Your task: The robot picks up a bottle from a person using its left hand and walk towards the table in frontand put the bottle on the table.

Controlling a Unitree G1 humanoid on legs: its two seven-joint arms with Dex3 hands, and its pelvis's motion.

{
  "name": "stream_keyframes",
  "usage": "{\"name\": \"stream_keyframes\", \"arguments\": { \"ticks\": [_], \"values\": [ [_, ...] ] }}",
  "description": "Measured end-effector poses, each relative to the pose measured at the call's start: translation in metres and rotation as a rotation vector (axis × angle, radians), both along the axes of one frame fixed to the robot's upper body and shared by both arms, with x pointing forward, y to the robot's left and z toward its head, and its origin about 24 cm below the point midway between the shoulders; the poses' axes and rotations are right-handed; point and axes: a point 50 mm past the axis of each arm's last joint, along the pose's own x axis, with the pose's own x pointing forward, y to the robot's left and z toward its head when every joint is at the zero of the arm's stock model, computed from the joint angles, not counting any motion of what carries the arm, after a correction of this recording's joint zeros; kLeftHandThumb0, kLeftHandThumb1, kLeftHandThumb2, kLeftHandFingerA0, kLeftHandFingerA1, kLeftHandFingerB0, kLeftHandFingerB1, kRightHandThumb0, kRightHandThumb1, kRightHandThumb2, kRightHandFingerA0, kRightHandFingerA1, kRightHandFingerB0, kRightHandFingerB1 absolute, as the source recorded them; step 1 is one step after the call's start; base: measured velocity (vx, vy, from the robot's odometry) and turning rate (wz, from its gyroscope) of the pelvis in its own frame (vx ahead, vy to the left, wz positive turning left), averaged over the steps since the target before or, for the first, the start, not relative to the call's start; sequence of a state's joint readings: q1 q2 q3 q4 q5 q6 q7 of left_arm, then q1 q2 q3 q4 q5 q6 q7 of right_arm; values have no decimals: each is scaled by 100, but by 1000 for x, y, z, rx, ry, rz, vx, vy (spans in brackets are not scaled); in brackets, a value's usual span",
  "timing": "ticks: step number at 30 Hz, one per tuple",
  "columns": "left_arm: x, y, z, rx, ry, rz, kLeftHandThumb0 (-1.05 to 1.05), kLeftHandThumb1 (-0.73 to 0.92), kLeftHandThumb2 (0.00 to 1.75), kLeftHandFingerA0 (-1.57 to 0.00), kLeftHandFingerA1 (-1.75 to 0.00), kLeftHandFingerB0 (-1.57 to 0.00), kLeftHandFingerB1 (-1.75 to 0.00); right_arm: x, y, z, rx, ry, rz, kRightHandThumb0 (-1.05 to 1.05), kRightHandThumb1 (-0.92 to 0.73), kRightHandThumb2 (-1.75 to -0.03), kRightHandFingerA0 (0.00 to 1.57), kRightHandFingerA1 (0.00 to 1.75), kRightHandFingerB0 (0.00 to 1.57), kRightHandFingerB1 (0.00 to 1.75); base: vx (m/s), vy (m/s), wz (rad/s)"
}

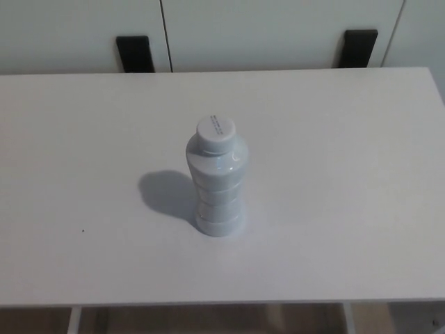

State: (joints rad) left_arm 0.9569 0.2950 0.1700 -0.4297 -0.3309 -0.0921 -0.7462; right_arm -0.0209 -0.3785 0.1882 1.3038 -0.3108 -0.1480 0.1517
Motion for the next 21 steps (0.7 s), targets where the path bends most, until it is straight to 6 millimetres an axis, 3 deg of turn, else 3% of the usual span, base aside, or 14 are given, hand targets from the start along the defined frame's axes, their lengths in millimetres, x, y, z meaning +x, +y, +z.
{"name": "stream_keyframes", "arguments": {
  "ticks": [3,4,10,11,12,17,18,19,20,21],
  "values": [
    [-17,7,2,6,48,-15,-45,56,56,-73,-46,-55,-39,2,3,-1,6,-3,4,-38,-81,-64,56,49,46,40,0,0,0],
    [-24,10,3,17,66,-20,-49,51,78,-67,-58,-49,-52,2,3,-1,8,-3,4,-40,-81,-64,56,48,44,38,0,0,0],
    [-36,28,-14,105,99,44,-54,49,78,-60,-56,-35,-47,0,7,-4,16,5,3,-37,-79,-63,59,49,49,41,0,0,0],
    [-36,31,-18,123,106,55,-53,50,77,-55,-55,-32,-45,-1,7,-4,17,7,2,-39,-81,-64,58,49,47,40,0,0,0],
    [-35,34,-24,143,113,68,-48,60,58,-59,-44,-38,-36,-1,8,-4,19,9,2,-40,-79,-64,59,50,47,40,0,0,0],
    [-24,42,-52,213,160,104,-49,63,58,-40,-37,-37,-35,-3,9,-5,22,14,4,-40,-83,-65,58,48,45,39,0,0,0],
    [-22,42,-57,221,166,107,-50,64,59,-38,-37,-36,-35,-3,9,-5,22,14,4,-39,-82,-64,57,49,46,40,0,0,0],
    [-18,43,-64,236,176,112,-64,54,84,-31,-48,-30,-46,-3,9,-5,22,14,5,-40,-82,-64,58,49,47,40,0,0,0],
    [-13,43,-71,249,184,114,-64,54,84,-31,-48,-30,-46,-3,10,-5,22,16,5,-40,-82,-64,58,49,47,40,0,0,0],
    [-8,44,-78,264,193,116,-53,67,60,-38,-37,-36,-34,-3,10,-6,23,17,5,-43,-81,-65,60,51,50,42,0,0,0]
  ]
}}
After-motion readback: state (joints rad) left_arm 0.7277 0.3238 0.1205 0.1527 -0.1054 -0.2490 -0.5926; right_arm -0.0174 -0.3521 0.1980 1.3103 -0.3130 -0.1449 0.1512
